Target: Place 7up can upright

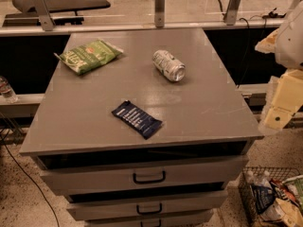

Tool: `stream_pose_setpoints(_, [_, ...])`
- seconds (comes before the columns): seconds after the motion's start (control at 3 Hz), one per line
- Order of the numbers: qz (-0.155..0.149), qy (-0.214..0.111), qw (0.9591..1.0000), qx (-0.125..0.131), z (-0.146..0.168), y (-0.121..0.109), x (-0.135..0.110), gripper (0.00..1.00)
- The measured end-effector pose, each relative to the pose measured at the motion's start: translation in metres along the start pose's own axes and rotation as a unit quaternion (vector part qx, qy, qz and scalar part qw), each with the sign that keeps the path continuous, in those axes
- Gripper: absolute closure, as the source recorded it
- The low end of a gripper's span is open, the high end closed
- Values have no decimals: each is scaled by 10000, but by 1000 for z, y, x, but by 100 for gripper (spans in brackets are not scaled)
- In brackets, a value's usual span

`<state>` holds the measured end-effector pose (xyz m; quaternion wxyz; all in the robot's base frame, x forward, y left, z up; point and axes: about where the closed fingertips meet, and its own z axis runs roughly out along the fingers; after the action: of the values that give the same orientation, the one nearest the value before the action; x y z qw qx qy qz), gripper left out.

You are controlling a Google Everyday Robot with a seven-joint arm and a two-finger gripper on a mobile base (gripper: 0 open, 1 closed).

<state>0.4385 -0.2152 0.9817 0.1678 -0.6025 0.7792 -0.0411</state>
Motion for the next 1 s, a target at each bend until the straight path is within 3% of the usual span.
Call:
stream_pose_setpoints(0.33, [4, -19, 10000, 14, 1, -2, -2, 0])
stream_pose_setpoints(1.0, [181, -560, 9977, 339, 45, -58, -71, 0])
